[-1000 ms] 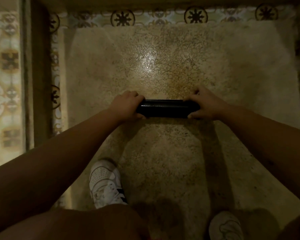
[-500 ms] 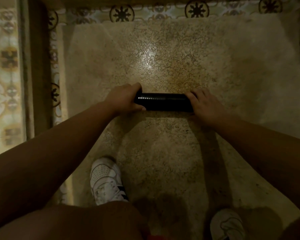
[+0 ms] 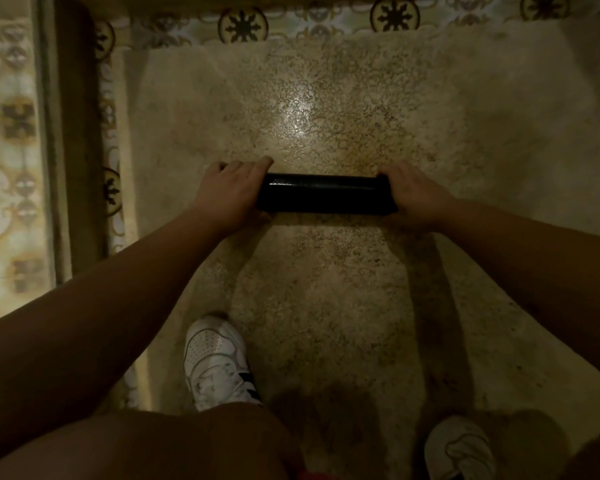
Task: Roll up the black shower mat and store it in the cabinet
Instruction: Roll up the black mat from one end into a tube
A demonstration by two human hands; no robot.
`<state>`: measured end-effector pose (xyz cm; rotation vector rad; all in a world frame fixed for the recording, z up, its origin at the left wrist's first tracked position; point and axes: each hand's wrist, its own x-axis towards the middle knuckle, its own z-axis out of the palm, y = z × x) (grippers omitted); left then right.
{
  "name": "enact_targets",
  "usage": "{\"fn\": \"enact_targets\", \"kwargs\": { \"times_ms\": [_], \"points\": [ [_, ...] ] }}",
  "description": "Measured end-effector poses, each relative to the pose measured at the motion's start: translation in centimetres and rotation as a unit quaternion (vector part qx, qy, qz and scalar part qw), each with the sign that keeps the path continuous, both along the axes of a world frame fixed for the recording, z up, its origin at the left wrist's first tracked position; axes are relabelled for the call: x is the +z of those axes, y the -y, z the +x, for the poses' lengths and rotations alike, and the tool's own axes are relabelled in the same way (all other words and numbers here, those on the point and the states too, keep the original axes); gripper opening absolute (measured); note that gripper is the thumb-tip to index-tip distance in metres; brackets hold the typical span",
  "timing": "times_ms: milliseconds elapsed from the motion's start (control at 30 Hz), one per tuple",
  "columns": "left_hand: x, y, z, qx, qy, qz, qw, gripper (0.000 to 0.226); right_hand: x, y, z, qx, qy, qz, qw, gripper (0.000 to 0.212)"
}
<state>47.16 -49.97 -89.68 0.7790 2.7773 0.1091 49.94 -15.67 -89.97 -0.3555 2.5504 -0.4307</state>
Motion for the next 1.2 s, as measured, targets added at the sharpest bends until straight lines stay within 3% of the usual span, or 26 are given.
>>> {"fn": "enact_targets", "kwargs": {
  "times_ms": [200,400,500,567,667,767,867,1000,1100,1200],
  "points": [
    [0.3,0.1,-0.8,0.017,0.013,0.006,1.000,0.073,0.6,-1.0,-1.3,-0.058,0.038,-0.067,0.995,0.073],
    [0.7,0.1,-2.8,0.045,0.091,0.014,0.995,0.079,0.0,-1.5,0.1,-0.075,-0.072,-0.023,0.994,0.075],
    [0.7,0.2,-3.1,0.065,0.086,0.036,0.994,0.061,-0.1,-1.2,-0.1,-0.071,-0.088,-0.024,0.993,0.068],
    [0.5,0.2,-2.8,0.064,0.089,0.052,0.993,0.054,-0.1,-1.0,-0.2,-0.045,-0.092,-0.002,0.995,0.075],
    [0.2,0.4,-2.3,0.063,0.085,0.056,0.993,0.067,-0.8,-0.6,0.2,-0.049,-0.110,0.027,0.992,0.088],
    [-0.2,0.6,-1.9,0.056,0.062,0.017,0.996,0.090,-1.4,0.0,0.3,-0.077,-0.126,0.030,0.989,0.083],
    [-0.4,0.5,-1.7,0.059,0.048,0.010,0.997,0.089,-1.5,0.0,-0.2,-0.072,-0.130,0.039,0.988,0.078],
    [0.0,0.4,-2.6,0.049,0.039,0.018,0.998,0.079,-0.8,0.0,-1.7,-0.066,-0.098,0.041,0.992,0.060],
    [0.2,0.8,-3.3,0.058,0.080,0.060,0.993,0.079,0.2,0.1,-3.2,-0.058,-0.031,0.050,0.997,0.046],
    [0.3,2.0,-3.2,0.096,0.153,0.128,0.975,0.068,1.0,-0.2,-3.9,-0.062,0.027,0.029,0.997,0.053]
  ]
}}
